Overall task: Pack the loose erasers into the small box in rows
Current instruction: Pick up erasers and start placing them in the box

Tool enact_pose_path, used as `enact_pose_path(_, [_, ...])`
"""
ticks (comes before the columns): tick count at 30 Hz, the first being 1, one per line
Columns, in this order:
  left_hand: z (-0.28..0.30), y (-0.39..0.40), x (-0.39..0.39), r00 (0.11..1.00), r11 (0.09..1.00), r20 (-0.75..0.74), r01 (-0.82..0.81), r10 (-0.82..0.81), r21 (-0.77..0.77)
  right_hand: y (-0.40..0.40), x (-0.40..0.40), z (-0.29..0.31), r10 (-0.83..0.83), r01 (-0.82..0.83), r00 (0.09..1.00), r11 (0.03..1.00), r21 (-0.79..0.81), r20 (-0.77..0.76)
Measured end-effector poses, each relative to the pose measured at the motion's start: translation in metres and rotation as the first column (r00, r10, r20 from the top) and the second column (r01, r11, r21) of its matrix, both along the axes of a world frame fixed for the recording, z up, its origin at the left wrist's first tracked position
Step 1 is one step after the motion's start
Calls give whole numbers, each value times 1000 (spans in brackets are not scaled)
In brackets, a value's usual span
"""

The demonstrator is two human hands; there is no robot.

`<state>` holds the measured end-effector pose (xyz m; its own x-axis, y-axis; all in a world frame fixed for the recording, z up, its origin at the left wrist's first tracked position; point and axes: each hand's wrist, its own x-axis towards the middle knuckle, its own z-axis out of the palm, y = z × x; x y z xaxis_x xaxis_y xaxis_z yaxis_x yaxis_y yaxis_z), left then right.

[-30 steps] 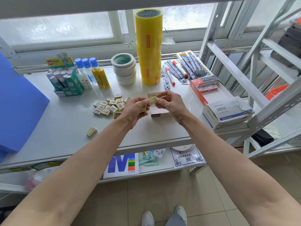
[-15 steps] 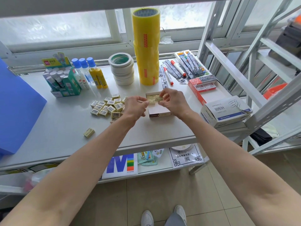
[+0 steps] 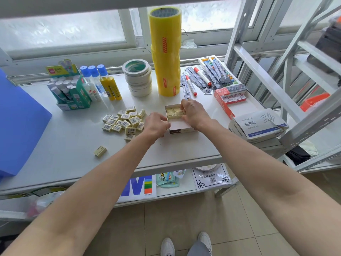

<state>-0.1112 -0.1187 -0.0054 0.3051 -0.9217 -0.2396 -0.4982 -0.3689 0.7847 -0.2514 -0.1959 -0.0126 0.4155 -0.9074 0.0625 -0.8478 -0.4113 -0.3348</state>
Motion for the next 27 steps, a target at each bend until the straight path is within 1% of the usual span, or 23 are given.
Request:
enact_pose_path(8, [-3, -3, 2, 1000, 1000, 8, -2, 3, -2, 3, 1, -7, -11, 14, 998, 999, -44, 67])
enact_pose_path(15, [-6, -4, 5, 1000, 1000, 16, -5, 5, 0, 4, 1, -7, -4, 6, 999, 999, -52, 44])
enact_pose_path(21, [-7, -4, 5, 1000, 1000, 5, 2, -2, 3, 5, 1, -8, -21, 24, 998, 999, -41, 66])
enact_pose_path(25, [-9, -4, 7, 1000, 1000, -27, 1, -2, -4, 3, 1, -7, -41, 41, 995, 999, -6, 94])
enact_pose_path(27, [-7, -3, 7, 998, 999, -54, -25, 23, -45, 4, 1, -6, -50, 51, 992, 999, -11, 119])
